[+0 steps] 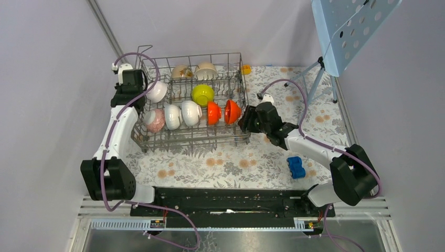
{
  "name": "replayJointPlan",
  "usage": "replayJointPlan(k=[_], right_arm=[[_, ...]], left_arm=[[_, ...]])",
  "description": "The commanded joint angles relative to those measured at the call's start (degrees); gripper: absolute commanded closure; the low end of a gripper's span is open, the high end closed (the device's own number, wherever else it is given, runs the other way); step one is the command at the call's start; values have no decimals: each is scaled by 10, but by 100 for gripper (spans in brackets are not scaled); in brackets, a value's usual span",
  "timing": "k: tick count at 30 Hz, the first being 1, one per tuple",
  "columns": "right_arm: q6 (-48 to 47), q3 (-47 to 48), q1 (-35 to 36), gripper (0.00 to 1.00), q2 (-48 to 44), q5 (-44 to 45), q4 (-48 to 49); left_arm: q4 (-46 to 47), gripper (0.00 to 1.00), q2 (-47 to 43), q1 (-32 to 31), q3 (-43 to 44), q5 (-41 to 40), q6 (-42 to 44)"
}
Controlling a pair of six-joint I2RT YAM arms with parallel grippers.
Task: Unload the bowls from the dish rack
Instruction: Adjust the dish rack at the center of the board, then pick up the bowl from the dish rack.
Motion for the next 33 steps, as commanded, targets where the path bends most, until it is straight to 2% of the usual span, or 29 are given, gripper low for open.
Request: replayJointPlan(k=[1, 7, 10, 15, 17, 22, 26, 29, 33], right_arm=[[34, 14, 19, 42, -4, -75, -15], [33, 10, 23, 38, -8, -70, -24], [29, 1, 23, 31, -20, -58, -28], [13, 1, 23, 14, -46, -21, -54], [0, 1, 22, 10, -62, -2, -77], [-62, 25, 22, 5, -106, 54, -142], [-108, 48, 21, 2, -144, 89, -200], [-109, 30, 22, 0, -179, 103, -198], [-51, -50, 22, 0, -243, 104, -140]], left_arm=[[106, 80, 43, 9, 16, -19, -151], [112, 38, -6, 9, -14, -1, -162], [114, 27, -49, 9, -32, -2, -164], [103, 12, -109, 9, -47, 2, -175], [96, 2, -133, 8, -47, 15, -181], [77, 1, -198, 5, -36, 82, -187], [77, 1, -237, -32, -36, 161, -189], [79, 1, -232, -125, -31, 184, -180], [77, 1, -194, -307, -5, 88, -161]])
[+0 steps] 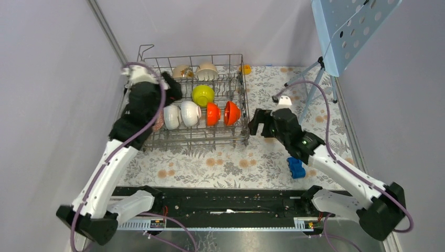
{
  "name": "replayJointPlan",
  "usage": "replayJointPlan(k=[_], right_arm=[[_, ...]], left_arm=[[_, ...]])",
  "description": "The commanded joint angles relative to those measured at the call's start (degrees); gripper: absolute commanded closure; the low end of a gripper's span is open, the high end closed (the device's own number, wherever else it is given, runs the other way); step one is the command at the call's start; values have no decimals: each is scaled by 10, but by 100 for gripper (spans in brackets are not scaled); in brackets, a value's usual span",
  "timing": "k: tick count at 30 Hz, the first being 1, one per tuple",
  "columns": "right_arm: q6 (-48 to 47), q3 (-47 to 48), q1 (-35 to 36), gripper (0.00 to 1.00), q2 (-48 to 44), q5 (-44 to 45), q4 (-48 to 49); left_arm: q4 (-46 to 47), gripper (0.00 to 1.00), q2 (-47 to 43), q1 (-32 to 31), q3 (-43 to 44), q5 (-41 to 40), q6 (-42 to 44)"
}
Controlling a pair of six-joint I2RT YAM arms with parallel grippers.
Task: Unload the bowls from the dish rack
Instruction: Pick up the bowl from the dish rack.
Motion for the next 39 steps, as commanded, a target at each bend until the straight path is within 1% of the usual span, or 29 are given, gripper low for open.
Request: replayJointPlan(k=[1, 2, 4, 7, 10, 11, 12, 14, 17, 21, 23, 24, 26, 30, 32, 35, 36, 39], right_arm=[[48, -71, 3, 0, -71, 21, 38], [61, -83, 3, 0, -83, 11, 44], [43, -97, 3, 0, -101, -25, 60], [13, -121, 3, 0, -124, -84, 86], [6, -157, 3, 0, -158, -134, 134], [6, -171, 3, 0, -171, -139, 148], [8, -186, 3, 0, -187, -139, 161], [13, -207, 3, 0, -206, -130, 181], [16, -220, 3, 2, -215, -123, 183], [34, -218, 2, 8, -205, -88, 173], [57, -214, 3, 15, -191, -53, 168], [67, -211, 3, 19, -182, -39, 167], [88, -204, 3, 24, -162, -29, 173], [109, -197, 3, 25, -132, -33, 203], [113, -194, 3, 26, -124, -33, 217], [112, -185, 3, 26, -112, -33, 226], [112, -182, 3, 26, -110, -33, 227], [110, -177, 3, 27, -109, -31, 232]], left_arm=[[10, 1, 47, -158, 42, -44, 19], [11, 1, 55, -171, 47, -42, 13], [28, 1, 62, -174, 42, -24, -3], [90, 1, 53, -173, 1, 10, -13], [188, 1, 44, -169, -54, 110, -10], [215, 2, 48, -168, -66, 149, -14], [227, 2, 62, -168, -69, 181, -21], [224, 4, 101, -168, -53, 239, -32], [226, 6, 154, -168, -41, 292, -48], [258, 9, 191, -167, -50, 312, -77], [259, 10, 225, -167, -35, 320, -86], [256, 9, 239, -167, -25, 322, -87], [252, 7, 270, -167, -5, 326, -90], [259, 8, 310, -166, 11, 328, -101], [258, 13, 330, -166, 24, 329, -101], [230, 27, 366, -166, 54, 325, -85], [220, 30, 375, -165, 63, 320, -81], [212, 32, 390, -160, 70, 307, -79]])
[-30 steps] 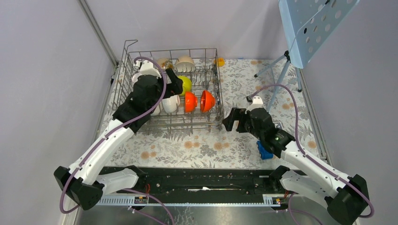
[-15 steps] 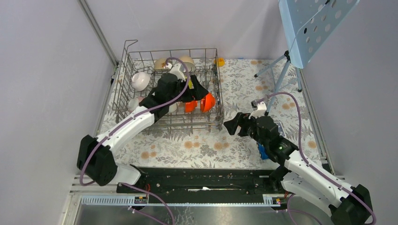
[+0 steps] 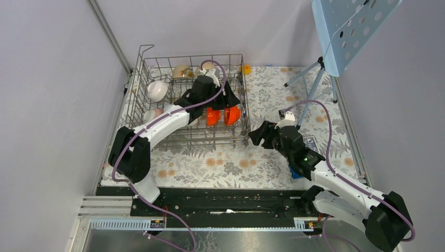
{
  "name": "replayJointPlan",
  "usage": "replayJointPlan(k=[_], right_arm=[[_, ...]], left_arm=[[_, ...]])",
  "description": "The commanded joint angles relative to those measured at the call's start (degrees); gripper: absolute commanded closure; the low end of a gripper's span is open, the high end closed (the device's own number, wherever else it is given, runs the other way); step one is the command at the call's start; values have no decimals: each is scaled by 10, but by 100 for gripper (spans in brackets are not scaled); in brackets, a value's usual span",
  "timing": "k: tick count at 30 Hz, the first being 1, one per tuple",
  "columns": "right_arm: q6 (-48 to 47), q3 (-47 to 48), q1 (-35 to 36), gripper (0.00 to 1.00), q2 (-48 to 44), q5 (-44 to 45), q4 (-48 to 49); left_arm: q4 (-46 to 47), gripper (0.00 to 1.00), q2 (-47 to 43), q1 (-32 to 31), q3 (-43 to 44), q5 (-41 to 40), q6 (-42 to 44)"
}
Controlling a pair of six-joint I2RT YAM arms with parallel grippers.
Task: Unload the bowls from the dish rack
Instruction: Pick up the bowl from the dish rack.
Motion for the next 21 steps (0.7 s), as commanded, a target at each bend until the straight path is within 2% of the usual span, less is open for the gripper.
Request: replayJointPlan(k=[1, 8, 12, 21], right_arm=[[7, 31, 2, 27, 2, 20, 47], [8, 45, 2, 27, 24, 18, 62], [9, 53, 2, 27, 46, 15, 74], [28, 62, -7, 31, 84, 4, 86]], left_arm=[[1, 32, 15, 11, 35, -10, 9], [-16, 32, 47, 21, 42, -3, 6], [7, 32, 57, 23, 35, 27, 0], [54, 42, 73, 28, 18, 94, -25]])
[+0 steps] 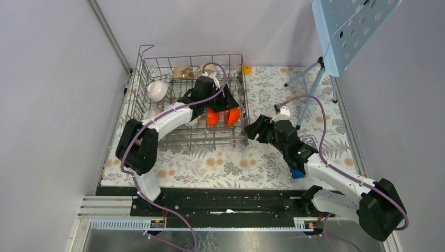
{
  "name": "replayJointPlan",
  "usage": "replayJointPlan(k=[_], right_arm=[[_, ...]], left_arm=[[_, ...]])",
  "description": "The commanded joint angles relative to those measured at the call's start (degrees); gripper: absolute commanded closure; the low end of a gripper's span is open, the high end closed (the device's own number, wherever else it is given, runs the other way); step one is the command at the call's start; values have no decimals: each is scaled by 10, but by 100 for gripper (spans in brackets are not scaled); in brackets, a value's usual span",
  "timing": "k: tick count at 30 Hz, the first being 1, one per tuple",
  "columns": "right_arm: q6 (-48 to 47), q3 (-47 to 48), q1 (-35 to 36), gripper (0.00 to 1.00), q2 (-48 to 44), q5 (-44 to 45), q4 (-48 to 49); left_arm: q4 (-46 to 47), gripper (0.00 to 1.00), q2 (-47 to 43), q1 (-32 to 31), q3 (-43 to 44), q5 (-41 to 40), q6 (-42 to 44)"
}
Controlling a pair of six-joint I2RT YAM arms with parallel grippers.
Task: Unload the bowls from the dish rack
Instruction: Pick up the bowl from the dish rack.
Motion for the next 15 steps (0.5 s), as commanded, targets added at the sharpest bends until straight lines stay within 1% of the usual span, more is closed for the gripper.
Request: replayJointPlan(k=[1, 10, 15], right_arm=[[16, 27, -8, 32, 14, 4, 26], [41, 19, -35, 36, 45, -41, 51], [50, 20, -42, 40, 64, -68, 64]], left_arm=[[63, 43, 4, 5, -3, 47, -15], [84, 47, 20, 7, -21, 73, -29], [108, 59, 31, 8, -32, 99, -42]])
